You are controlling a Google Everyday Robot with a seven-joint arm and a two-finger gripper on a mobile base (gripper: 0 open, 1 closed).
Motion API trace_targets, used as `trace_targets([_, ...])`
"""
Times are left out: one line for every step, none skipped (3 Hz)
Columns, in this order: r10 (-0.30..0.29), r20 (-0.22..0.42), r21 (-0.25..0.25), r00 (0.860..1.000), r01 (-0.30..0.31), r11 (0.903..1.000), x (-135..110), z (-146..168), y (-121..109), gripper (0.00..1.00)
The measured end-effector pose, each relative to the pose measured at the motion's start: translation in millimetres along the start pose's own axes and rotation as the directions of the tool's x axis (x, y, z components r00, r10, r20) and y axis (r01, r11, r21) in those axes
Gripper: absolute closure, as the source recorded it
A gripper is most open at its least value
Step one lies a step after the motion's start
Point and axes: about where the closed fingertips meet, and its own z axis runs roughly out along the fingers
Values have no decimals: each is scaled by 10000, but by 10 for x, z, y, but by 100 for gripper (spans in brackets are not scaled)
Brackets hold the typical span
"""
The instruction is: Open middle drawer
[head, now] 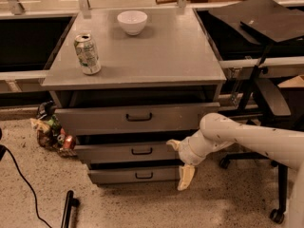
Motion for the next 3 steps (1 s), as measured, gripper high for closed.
trace_targets([-58, -395, -22, 9992, 57, 10000, 217, 242, -59, 0])
trace_targets([-297, -655, 143, 9974, 307, 9994, 348, 384, -189, 0])
trace_targets([-562, -856, 574, 9947, 612, 9965, 427, 443, -367, 0])
